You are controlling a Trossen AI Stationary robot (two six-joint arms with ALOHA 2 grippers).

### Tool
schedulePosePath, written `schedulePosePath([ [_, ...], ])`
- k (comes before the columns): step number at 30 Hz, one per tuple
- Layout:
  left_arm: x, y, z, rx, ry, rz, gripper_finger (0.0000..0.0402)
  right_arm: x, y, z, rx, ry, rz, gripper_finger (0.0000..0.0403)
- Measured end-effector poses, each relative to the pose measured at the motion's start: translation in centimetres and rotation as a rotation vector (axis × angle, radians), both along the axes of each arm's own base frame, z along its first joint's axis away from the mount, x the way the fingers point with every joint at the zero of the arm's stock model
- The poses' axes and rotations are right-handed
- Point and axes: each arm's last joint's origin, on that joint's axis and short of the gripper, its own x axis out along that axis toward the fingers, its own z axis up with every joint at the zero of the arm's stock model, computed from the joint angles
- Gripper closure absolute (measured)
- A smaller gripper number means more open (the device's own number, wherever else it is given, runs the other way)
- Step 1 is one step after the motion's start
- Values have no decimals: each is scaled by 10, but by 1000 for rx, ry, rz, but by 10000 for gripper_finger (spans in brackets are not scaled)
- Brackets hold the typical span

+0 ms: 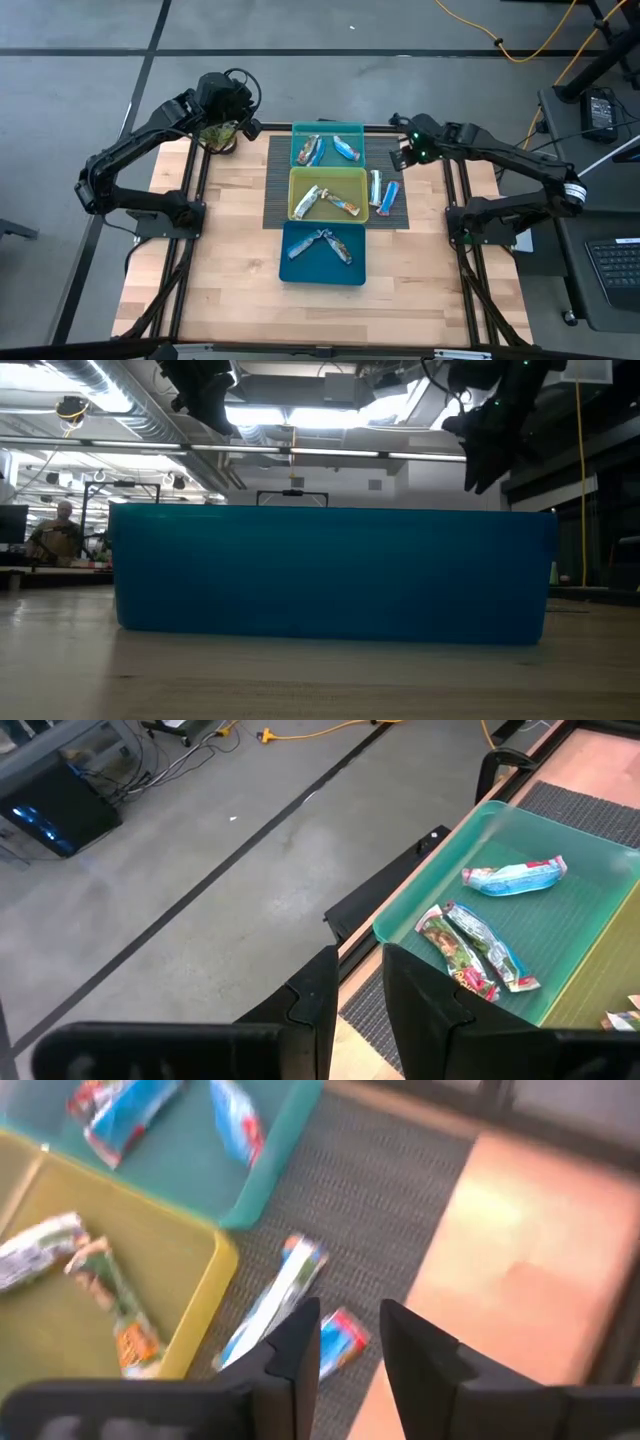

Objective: Pick and place Granola Bars by type
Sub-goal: Put the red granola bar into the green bin

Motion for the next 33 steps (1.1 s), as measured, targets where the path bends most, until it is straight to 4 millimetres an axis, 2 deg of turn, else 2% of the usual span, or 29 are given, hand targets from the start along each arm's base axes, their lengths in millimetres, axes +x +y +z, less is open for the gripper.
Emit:
schedulePosePath([
  [4,0,0,0,0,-1,0,327,3,10,-19,103,-16,10,256],
  [12,0,0,0,-1,-2,2,327,4,24,-65,212,-38,-124,130],
  [16,0,0,0,-4,-6,4,327,5,25,-82,253,-111,-181,86],
  [21,0,0,0,-7,-11,6,327,2,26,-99,292,-125,-230,74],
  [33,1,-1,0,-28,-34,0,327,-2,28,-124,300,-164,-266,73],
])
